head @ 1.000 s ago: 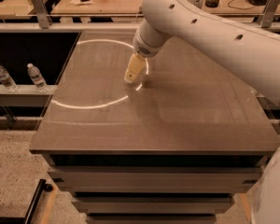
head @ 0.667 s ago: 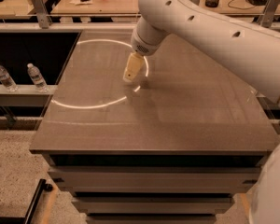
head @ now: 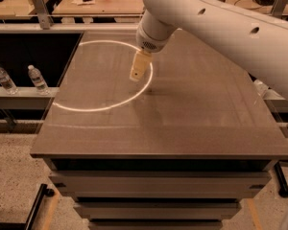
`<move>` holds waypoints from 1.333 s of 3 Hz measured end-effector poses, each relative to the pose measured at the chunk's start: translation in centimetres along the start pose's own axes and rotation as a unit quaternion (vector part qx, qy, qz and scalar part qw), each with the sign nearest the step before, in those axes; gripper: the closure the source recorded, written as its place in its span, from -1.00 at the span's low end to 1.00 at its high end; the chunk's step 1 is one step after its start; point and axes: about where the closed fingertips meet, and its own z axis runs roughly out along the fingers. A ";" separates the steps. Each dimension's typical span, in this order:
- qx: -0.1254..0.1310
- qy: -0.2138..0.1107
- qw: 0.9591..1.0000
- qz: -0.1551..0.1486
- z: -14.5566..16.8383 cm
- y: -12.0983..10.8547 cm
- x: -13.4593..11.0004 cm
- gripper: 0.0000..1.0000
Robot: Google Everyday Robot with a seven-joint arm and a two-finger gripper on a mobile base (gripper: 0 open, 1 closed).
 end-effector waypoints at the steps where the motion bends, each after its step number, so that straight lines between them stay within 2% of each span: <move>1: 0.016 0.006 1.000 -0.014 -3.2 0.3 -0.5 -1.00; 2: 0.038 0.008 0.999 -0.023 -5.3 -0.2 -0.9 -1.00; 3: 0.041 0.009 0.999 -0.029 -7.8 -0.7 -0.7 -1.00; 4: 0.041 0.009 0.999 -0.029 -7.8 -0.7 -0.7 -1.00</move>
Offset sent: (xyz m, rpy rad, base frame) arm -0.0280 -0.0051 0.0405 -0.0391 -0.0479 0.0021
